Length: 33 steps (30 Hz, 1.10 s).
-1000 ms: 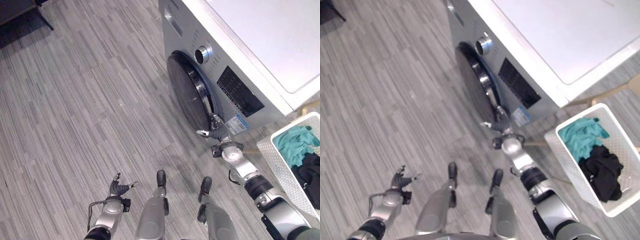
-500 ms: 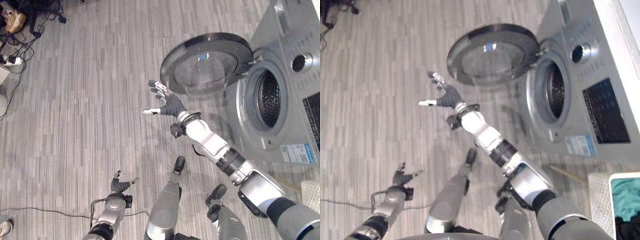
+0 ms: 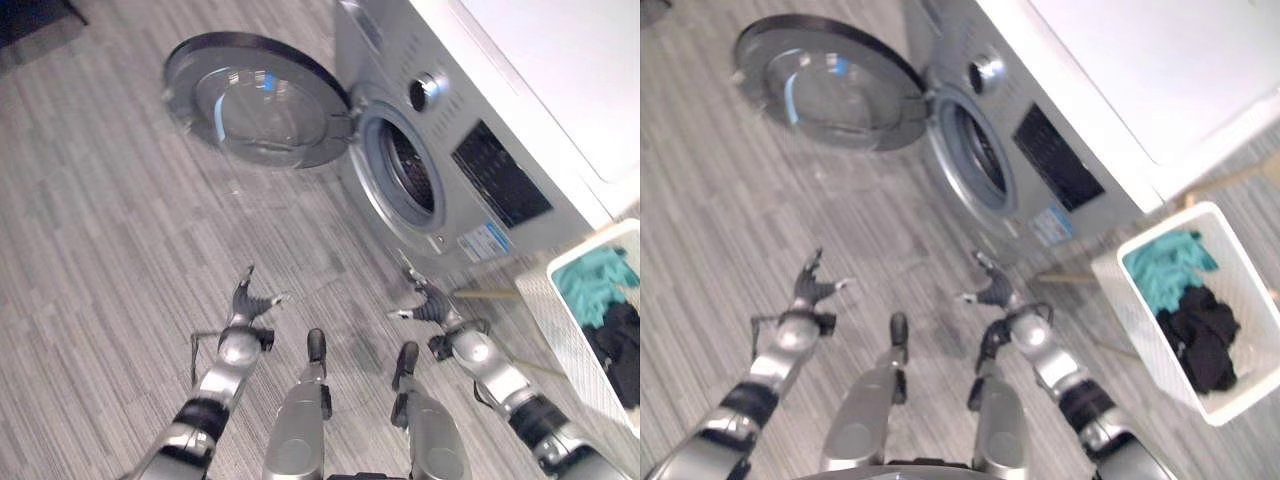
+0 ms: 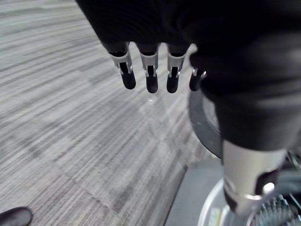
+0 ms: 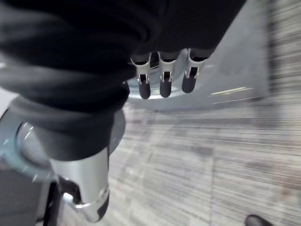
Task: Grab the laundry basket,head to the washer,open it,put in the laundry and shut it.
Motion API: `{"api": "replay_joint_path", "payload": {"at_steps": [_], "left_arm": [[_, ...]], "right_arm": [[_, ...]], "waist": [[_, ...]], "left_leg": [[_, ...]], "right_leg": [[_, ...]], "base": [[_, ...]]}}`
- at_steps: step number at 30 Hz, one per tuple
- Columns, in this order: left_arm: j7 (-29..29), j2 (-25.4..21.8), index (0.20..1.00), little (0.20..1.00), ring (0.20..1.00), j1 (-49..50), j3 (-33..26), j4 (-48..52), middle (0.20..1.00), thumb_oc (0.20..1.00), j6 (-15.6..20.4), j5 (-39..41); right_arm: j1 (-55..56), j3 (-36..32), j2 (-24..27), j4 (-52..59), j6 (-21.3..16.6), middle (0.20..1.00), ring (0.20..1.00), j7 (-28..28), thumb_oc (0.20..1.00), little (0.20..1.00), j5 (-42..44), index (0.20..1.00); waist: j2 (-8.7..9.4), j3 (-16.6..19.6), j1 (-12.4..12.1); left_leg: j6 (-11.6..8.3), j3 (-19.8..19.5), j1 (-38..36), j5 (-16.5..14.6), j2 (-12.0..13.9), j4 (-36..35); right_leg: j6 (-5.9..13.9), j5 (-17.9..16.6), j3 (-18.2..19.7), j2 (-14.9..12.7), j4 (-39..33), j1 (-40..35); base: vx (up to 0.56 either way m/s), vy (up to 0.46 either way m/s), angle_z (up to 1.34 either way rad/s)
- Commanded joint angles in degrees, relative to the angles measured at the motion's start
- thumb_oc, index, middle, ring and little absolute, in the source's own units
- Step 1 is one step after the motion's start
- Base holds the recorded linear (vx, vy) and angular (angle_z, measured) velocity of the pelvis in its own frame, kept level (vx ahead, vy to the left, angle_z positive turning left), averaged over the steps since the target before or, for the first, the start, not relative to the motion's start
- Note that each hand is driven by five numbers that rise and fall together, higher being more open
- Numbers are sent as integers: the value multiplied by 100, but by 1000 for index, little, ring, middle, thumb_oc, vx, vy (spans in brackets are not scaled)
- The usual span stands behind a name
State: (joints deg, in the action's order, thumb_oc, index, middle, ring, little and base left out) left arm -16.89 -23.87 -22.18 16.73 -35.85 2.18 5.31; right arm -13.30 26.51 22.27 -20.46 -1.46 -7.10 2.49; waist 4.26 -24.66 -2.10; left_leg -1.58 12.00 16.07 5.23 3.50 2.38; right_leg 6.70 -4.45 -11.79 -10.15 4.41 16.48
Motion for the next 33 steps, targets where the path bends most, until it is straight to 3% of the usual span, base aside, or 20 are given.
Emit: {"api": "replay_joint_path", "payload": {"at_steps": [1, 5, 9, 17, 26, 27, 30, 33], "left_arm": [[-432, -497, 1000, 1000, 1000, -810, 12, -662, 1000, 1000, 20, -539], [-430, -1244, 1000, 1000, 1000, -2095, 175, -1920, 1000, 1000, -124, -743], [-294, -1699, 1000, 1000, 1000, -2516, 207, -2599, 1000, 1000, -219, -893], [-207, -2083, 1000, 1000, 1000, -2253, -125, -2857, 1000, 1000, -270, -924], [-333, -1899, 1000, 1000, 1000, -731, -1048, -2371, 1000, 1000, -202, -682], [-336, -1723, 1000, 1000, 1000, -185, -1315, -2219, 1000, 1000, -198, -689], [-300, -1643, 1000, 1000, 1000, 4, -1350, -2163, 1000, 1000, -182, -718], [-185, -1093, 1000, 1000, 1000, 693, -1370, -1650, 1000, 1000, -83, -659]], "right_arm": [[-99, -45, 153, 368, -339, 1000, 1000, 155, 1000, 1000, -138, 1000], [234, -296, 646, 636, -525, 1000, 1000, 278, 1000, 1000, 102, 1000], [428, -502, 944, 959, -666, 1000, 1000, 419, 1000, 1000, 372, 1000], [730, -774, 1004, 1260, -774, 1000, 1000, 552, 1000, 1000, 740, 1000], [985, -938, 704, 1198, -741, 1000, 1000, 546, 1000, 1000, 592, 1000], [1059, -1068, 636, 1185, -678, 1000, 1000, 535, 1000, 1000, 477, 1000], [1075, -1108, 603, 1177, -661, 1000, 1000, 542, 1000, 1000, 437, 1000], [1112, -1273, 535, 1180, -566, 1000, 1000, 541, 1000, 1000, 295, 1000]], "waist": [[106, -74, 290], [229, -169, 655], [297, -242, 865], [255, -254, 908], [18, 15, 723], [-53, 141, 686], [-76, 192, 680], [-121, 392, 662]], "left_leg": [[-43, -200, 292, -774, -89, 500], [-61, -31, 417, -714, 6, 526], [-78, 69, 480, -668, 71, 528], [-124, 123, 454, -676, 101, 525], [-117, 134, 21, -768, -23, 386], [-58, 192, -114, -678, -106, 330], [-47, 203, -205, -707, -125, 313], [20, 266, -550, -847, -190, 335]], "right_leg": [[240, 408, 29, -183, 228, 243], [265, 331, 226, -85, 269, 503], [286, 246, 339, -16, 251, 649], [302, 147, 418, 14, 121, 639], [295, 217, 356, -124, 62, 186], [264, 152, 304, -211, 51, 53], [271, 171, 296, -233, 66, -15], [291, 262, 330, -233, 155, -285]], "base": [[26, 0, -39], [-26, 1, -44], [-25, 5, -41], [1, 13, -15], [10, 28, 2], [-21, 64, 27], [31, 52, 23], [88, 66, 6]]}}
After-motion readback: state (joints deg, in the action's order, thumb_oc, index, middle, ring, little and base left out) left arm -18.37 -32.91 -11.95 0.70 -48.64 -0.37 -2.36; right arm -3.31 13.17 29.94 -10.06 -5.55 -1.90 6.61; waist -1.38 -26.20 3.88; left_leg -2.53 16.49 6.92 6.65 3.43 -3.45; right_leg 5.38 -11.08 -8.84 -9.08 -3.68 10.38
